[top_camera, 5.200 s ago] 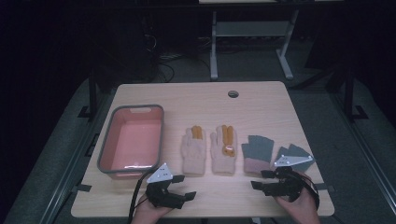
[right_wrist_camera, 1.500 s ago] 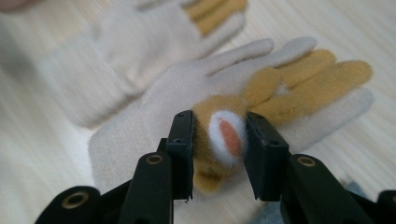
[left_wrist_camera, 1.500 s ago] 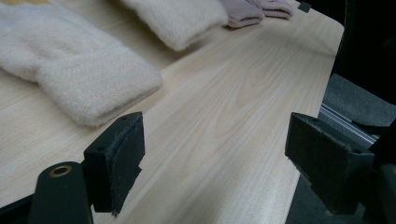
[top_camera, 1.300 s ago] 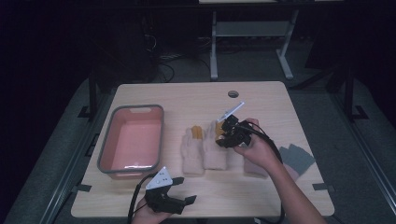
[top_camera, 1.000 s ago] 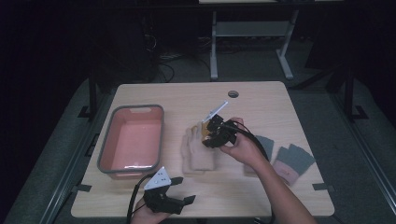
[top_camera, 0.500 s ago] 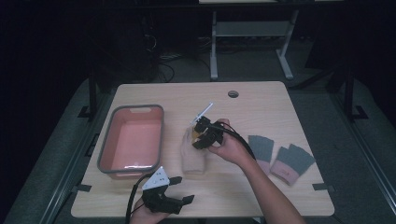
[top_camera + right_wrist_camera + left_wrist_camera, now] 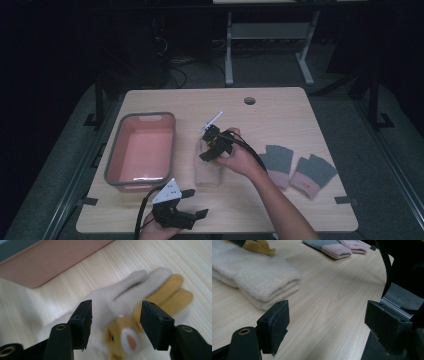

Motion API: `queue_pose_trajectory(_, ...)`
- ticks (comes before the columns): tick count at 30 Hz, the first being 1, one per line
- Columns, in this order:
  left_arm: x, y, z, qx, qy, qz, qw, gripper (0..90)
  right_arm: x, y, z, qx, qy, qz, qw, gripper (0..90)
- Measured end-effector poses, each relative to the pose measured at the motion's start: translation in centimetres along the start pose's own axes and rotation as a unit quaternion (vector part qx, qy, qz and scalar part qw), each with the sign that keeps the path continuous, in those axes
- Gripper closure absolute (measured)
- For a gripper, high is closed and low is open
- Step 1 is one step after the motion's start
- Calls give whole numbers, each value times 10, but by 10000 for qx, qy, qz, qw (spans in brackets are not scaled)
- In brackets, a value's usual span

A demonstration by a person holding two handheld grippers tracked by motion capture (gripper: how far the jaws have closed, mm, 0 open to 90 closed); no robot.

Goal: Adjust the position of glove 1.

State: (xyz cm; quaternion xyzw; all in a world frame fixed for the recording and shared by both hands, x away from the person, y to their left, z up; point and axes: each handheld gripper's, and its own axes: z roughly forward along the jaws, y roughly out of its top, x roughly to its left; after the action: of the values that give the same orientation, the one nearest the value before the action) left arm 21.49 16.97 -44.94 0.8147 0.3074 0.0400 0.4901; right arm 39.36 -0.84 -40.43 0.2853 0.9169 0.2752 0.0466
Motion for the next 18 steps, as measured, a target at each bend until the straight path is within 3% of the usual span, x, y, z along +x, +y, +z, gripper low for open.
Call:
queue_pose_trajectory(7, 1, 1, 0, 15, -3, 12, 10000, 200, 8, 9, 22, 193, -125, -105, 9997, 377)
queue_pose_trajectory(10, 1, 1, 1, 33, -6, -9, 10000, 200, 11, 9, 33, 412, -331, -244, 9983, 390)
queue_pose_trajectory(18, -1, 2, 3, 47, -5, -16, 10000, 200, 8, 3, 29, 472, -369, -320, 9977, 407)
